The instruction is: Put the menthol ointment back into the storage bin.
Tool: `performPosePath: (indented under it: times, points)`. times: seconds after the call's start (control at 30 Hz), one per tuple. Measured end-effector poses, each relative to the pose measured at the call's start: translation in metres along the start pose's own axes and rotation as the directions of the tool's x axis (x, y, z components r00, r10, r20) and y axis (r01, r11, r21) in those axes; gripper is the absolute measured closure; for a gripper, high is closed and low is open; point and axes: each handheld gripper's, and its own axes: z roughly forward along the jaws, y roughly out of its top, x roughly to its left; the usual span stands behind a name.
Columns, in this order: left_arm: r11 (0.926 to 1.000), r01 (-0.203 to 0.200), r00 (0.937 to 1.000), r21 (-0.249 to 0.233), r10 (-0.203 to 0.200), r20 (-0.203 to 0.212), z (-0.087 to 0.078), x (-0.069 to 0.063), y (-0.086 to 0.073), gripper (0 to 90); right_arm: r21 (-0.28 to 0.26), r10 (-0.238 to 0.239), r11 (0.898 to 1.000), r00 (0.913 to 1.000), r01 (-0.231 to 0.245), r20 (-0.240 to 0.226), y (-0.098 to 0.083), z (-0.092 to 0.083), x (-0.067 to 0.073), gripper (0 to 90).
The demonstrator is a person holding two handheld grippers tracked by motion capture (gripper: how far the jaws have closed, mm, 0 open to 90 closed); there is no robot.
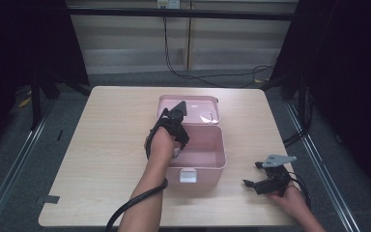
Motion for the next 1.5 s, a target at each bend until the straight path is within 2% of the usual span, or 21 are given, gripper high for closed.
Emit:
performPosePath:
  times: [0.03,0.1,0.27,0.47,0.57,0.63,0.67,0.7,0.83,0.87,0.97,1.2,1.5]
  points:
    - [0.9998,0.018,0.9998,0.003,-0.018,0.008,-0.001,-0.001,0.000,34.3,0.000,0.000,1.000,1.0000,0.000,0.000,0.000,0.000,0.000,11.5]
    - [0.9998,0.019,0.9998,0.006,-0.019,0.005,-0.002,-0.002,-0.001,32.8,0.000,0.000,1.000,1.0000,0.000,0.000,0.000,0.000,0.000,11.5]
    - [0.9998,0.015,0.9998,0.011,-0.015,0.015,-0.006,-0.003,-0.001,30.6,0.000,0.000,1.000,1.0000,0.000,0.000,0.000,0.000,0.000,11.5]
    - [0.9998,0.012,0.9986,0.016,-0.013,0.051,-0.011,-0.003,-0.003,30.2,0.000,0.000,1.000,1.0000,0.000,0.000,0.000,0.000,0.000,11.5]
    - [0.9998,-0.005,0.9989,0.017,0.004,0.047,-0.015,-0.003,-0.004,29.0,0.000,0.000,1.000,1.0000,0.000,0.000,0.000,0.000,0.000,11.5]
    - [0.9999,0.001,0.9987,0.014,-0.002,0.051,-0.017,-0.004,-0.005,27.4,0.000,0.000,1.000,1.0000,0.000,0.000,0.000,0.000,0.000,11.5]
    - [0.9998,-0.013,0.9984,0.018,0.012,0.055,-0.019,-0.002,-0.005,27.1,0.000,0.000,1.000,1.0000,0.000,0.000,0.000,0.000,0.000,11.5]
    - [0.9999,-0.005,0.9986,0.014,0.004,0.053,-0.020,-0.003,-0.006,26.5,0.000,0.000,1.000,1.0000,0.000,0.000,0.000,0.000,0.000,11.5]
    - [0.9997,-0.016,0.9975,0.016,0.015,0.069,-0.026,-0.002,-0.007,24.6,0.000,0.000,1.000,1.0000,0.000,0.000,0.000,0.000,0.000,11.5]
    - [0.9999,-0.008,0.9976,0.006,0.008,0.068,-0.027,-0.003,-0.008,24.0,0.000,0.000,1.000,1.0000,0.000,0.000,0.000,0.000,0.000,11.5]
    - [0.9998,-0.017,0.9971,-0.003,0.017,0.074,-0.032,-0.002,-0.008,23.1,0.000,0.000,1.000,1.0000,0.000,0.000,0.000,0.000,0.000,11.5]
    - [0.9997,-0.020,0.9971,-0.014,0.021,0.073,-0.043,-0.002,-0.010,20.9,0.002,0.000,1.000,1.0000,0.000,-0.001,0.000,0.000,0.000,11.5]
    - [0.9980,-0.060,0.9944,-0.020,0.061,0.086,-0.059,-0.005,-0.012,20.0,0.002,0.000,1.000,1.0000,0.000,-0.001,0.000,0.000,0.000,11.5]
